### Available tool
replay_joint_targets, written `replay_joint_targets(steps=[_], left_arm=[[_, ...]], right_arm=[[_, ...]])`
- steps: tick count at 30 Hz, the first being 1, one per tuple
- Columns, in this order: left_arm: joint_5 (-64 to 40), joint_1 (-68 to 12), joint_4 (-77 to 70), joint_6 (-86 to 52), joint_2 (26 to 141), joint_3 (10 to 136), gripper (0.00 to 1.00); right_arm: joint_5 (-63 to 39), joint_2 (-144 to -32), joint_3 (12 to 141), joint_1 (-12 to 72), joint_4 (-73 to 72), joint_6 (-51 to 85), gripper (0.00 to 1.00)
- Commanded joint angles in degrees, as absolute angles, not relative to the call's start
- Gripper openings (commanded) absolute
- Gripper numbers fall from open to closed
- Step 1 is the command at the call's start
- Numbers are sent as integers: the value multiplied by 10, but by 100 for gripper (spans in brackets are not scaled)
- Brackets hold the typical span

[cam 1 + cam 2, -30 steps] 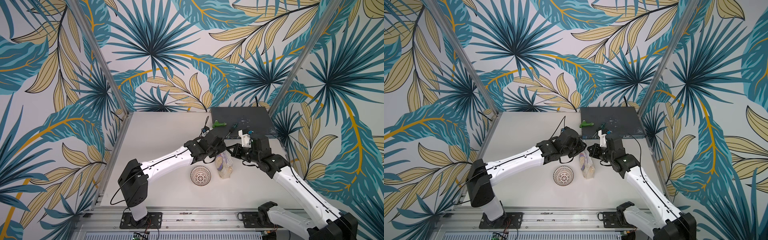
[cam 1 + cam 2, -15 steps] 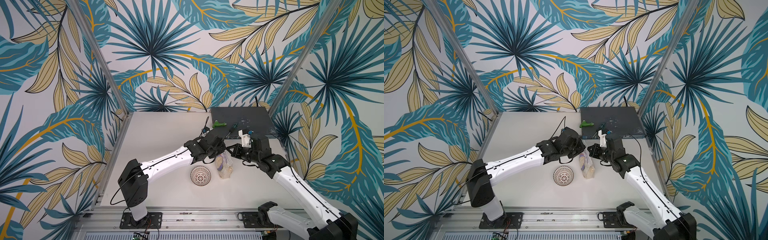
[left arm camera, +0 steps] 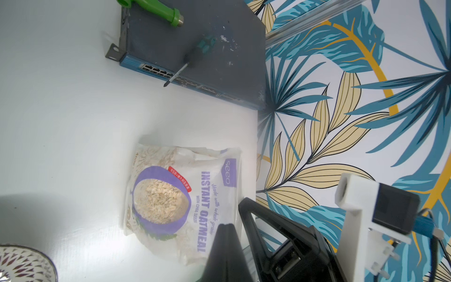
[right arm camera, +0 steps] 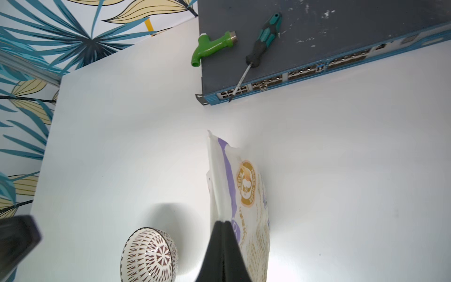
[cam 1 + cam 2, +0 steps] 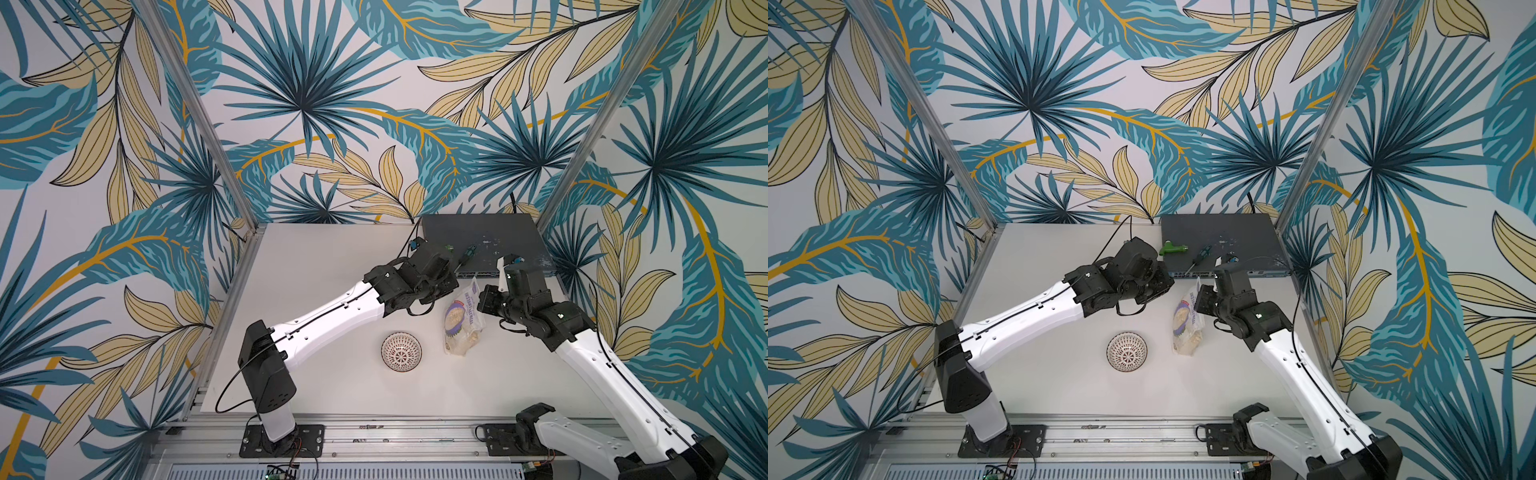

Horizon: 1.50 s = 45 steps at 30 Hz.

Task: Pour the oats into the breakfast bowl
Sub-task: Open the oats bag at the center of the board.

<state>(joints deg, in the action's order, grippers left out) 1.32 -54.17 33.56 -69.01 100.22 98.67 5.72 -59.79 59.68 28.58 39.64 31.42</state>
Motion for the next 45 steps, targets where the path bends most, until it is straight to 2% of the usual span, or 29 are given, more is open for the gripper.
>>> replay_joint_targets(steps=[1,3,5,8,12,28,38,45], left_arm=[[-1,-541,365,-669,1023,1012,0],[-21,-540,363,-673,1034,1020,3],[-54,-540,341,-681,1050,1017,15],[-89,-541,312,-686,1074,1020,27],[-95,-541,305,-674,1099,1040,31],[-94,-543,237,-674,1102,1026,35],[-104,-549,228,-684,1099,1000,26],[-106,-553,206,-694,1094,982,25]], right_arm=[[93,-582,619,284,371,299,0],[62,-574,601,284,350,306,0],[30,-567,578,284,325,317,0],[-2,-546,536,284,290,343,0],[-4,-514,496,283,278,373,0],[-7,-456,430,276,258,412,0],[-29,-441,420,266,258,423,0],[-38,-442,423,263,259,426,0]])
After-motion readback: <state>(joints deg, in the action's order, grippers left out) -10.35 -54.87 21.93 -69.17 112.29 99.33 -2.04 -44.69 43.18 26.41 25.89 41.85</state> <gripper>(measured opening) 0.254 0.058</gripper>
